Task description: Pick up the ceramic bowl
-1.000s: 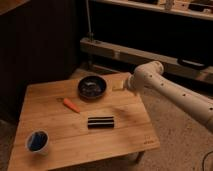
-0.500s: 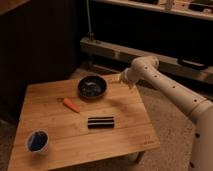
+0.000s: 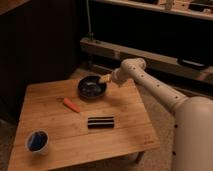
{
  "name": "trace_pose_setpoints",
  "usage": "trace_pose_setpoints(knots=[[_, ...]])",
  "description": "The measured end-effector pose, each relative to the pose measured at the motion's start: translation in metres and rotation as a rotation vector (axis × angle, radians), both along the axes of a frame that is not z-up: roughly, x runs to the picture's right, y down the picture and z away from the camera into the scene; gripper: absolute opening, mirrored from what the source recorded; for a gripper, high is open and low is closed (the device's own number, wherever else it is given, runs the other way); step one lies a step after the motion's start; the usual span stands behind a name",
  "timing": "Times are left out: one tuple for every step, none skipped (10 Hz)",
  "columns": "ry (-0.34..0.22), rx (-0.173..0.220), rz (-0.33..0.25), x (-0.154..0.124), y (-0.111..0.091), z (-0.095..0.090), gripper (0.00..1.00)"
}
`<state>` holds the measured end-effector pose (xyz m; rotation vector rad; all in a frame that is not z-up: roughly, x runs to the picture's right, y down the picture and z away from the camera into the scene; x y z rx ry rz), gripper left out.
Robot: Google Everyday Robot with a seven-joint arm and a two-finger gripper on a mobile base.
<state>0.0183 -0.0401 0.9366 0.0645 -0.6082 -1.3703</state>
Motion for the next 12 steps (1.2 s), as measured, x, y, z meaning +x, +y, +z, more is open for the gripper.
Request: trace_pose_setpoints(knots=[[-0.008,-0.028,-0.016,-0.003,0.008,0.010,0.80],[-0.020,-0.042,-0.023,-0.007,0.013,0.016,0.80],[-0.037,-0.049,-0.022,-0.009,0.019,0.023,0.80],[-0.060,-0.049,-0.013,-0.009,0.025,0.031,0.80],[-0.077,-0.048,-0.014,-0.011,0.030,0.036,0.80],[-0.092,-0.042,-0.018,-0.016,0.030,0.036,0.80],[-0.103,-0.039,-0.022,-0.018,0.030,0.038,0.80],[-0.108,-0.037,-0.022,-0.018,0.030,0.038,0.80],[-0.113,-0.034,-0.025,-0.019,0.030,0.038,0.80],[-0.118,-0.031,-0.028,-0.021,0.028,0.038,0.80],[-0.127,-0.031,-0.033,-0.025,0.028,0.039,0.80],[-0.134,-0.030,-0.036,-0.027,0.029,0.040,0.80]])
